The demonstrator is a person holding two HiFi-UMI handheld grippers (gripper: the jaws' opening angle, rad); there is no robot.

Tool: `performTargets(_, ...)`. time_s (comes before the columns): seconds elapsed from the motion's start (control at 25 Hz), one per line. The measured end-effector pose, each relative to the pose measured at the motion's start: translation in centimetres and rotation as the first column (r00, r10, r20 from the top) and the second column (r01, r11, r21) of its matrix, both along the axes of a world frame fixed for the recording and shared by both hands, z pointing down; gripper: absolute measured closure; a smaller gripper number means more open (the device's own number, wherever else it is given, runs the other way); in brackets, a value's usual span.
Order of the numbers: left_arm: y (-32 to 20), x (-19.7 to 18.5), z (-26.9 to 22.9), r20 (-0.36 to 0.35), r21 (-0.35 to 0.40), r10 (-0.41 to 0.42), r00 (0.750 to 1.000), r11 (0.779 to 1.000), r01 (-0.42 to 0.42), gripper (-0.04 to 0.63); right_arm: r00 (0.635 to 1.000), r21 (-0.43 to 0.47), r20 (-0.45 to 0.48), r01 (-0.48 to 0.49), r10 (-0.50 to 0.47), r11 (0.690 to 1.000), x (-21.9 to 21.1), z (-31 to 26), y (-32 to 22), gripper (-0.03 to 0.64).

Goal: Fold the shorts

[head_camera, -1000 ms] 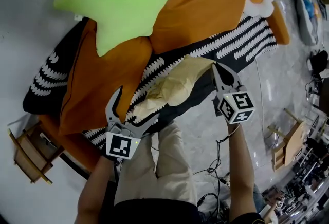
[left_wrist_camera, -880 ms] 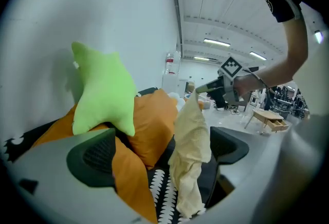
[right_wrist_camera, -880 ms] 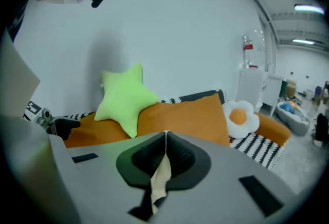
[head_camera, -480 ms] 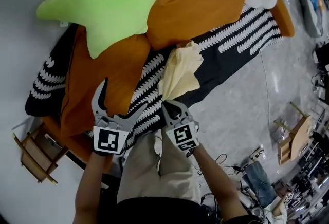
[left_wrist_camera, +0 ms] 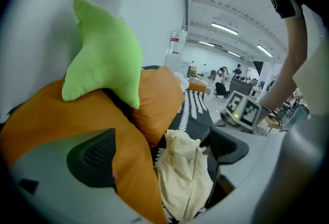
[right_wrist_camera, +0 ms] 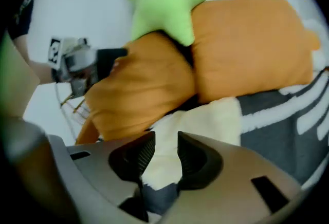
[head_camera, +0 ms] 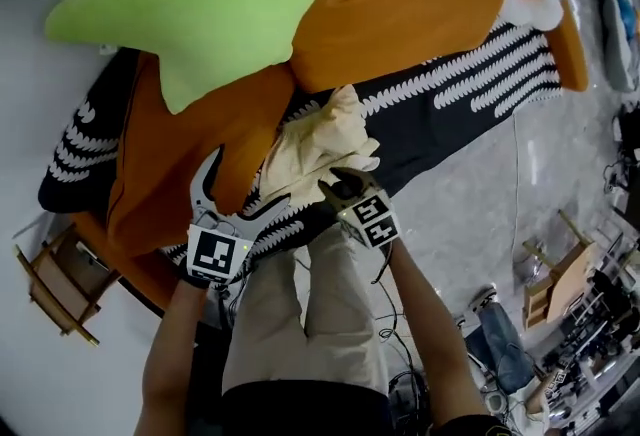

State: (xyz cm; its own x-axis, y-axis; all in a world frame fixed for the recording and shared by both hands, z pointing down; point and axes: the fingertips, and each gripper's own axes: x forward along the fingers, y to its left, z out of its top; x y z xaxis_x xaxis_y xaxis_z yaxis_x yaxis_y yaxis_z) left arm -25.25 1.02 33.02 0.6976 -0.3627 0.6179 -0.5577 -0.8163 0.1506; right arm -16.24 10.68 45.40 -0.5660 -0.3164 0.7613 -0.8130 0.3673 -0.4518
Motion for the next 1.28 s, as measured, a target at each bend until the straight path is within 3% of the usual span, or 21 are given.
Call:
performTargets(0.12,0.1,0.0,1.9,-0.018,-0.029,-0.039,0.999,0.999,0.039,0.014,0.971,0.106,-0.169,-0.152,0.168,0.983,8.0,3.2,-8.7,0.445)
performTargets(0.2,-0.8,0.1,2.2,-0.027,-0.048,-0.063,0.998,0.997,0.062,0.014,0.96,0.089,-0.238,-0.131,0.149,0.987,9.6,5.3,-13.1,0.407)
performTargets(0.28,-1.9,0.2,2.4,-0.03,-0.066,-0.081,0.996,0.995,0.079,0.014,0.956,0.015,-0.291,-0.039,0.042,0.999,9.0,6.9,-15.2,0.38)
performTargets(0.32,-2.2,0.3,2.6,-0.031,-0.074,-0.084,0.996,0.994,0.082,0.014,0.954,-0.032,-0.3,0.009,-0.018,0.999,8.6,7.7,-15.1,0.392)
performTargets(0.4,-2.1,1.0,3.2,-0.036,-0.097,-0.075,0.997,0.993,0.071,0.015,0.955,-0.091,-0.289,0.038,-0.063,0.995,8.4,8.3,-13.1,0.565)
performTargets(0.52,-1.2,1.9,4.3,-0.05,-0.141,-0.032,0.998,0.99,0.025,0.015,0.955,0.005,-0.293,-0.047,0.047,0.999,8.8,5.5,-9.2,0.587)
performTargets(0.64,0.4,2.7,6.1,-0.048,-0.17,0.054,0.997,0.984,-0.061,0.024,0.929,0.129,-0.348,-0.086,0.126,0.988,8.3,3.4,-2.8,0.588)
performTargets(0.68,0.7,3.1,6.6,-0.042,-0.175,0.085,0.996,0.98,-0.091,0.056,0.926,0.129,-0.361,-0.071,0.113,0.989,7.6,3.6,-0.2,0.586)
performTargets(0.72,0.8,3.4,7.0,-0.032,-0.173,0.101,0.994,0.979,-0.105,0.145,0.929,0.105,-0.36,-0.05,0.085,0.993,6.8,4.0,2.4,0.583)
performTargets(0.76,0.7,3.6,7.5,-0.021,-0.17,0.099,0.995,0.98,-0.101,0.333,0.937,0.06,-0.345,-0.03,0.049,0.998,6.0,4.7,4.9,0.562)
performTargets(0.8,0.6,3.9,8.1,-0.014,-0.176,0.085,0.996,0.981,-0.086,0.532,0.946,0.004,-0.323,-0.019,0.019,1.0,5.5,5.4,7.3,0.485)
performTargets(0.84,0.8,4.2,8.8,-0.008,-0.193,0.072,0.997,0.979,-0.072,0.565,0.953,-0.047,-0.303,-0.021,0.006,0.999,5.3,6.1,9.4,0.406)
performTargets(1.0,2.5,4.6,12.6,0.11,-0.271,0.104,0.989,0.96,-0.071,0.58,0.96,-0.101,-0.265,-0.118,0.088,0.988,7.3,6.8,13.4,0.398)
performTargets(1.2,2.9,5.4,17.8,0.266,-0.364,0.191,0.945,0.928,-0.085,0.576,0.957,-0.083,-0.241,-0.186,0.161,0.979,10.4,5.2,12.7,0.399)
performTargets(1.28,2.6,6.1,19.1,0.291,-0.407,0.166,0.942,0.913,-0.035,0.503,0.946,-0.054,-0.241,-0.236,0.216,0.97,12.7,5.0,11.6,0.403)
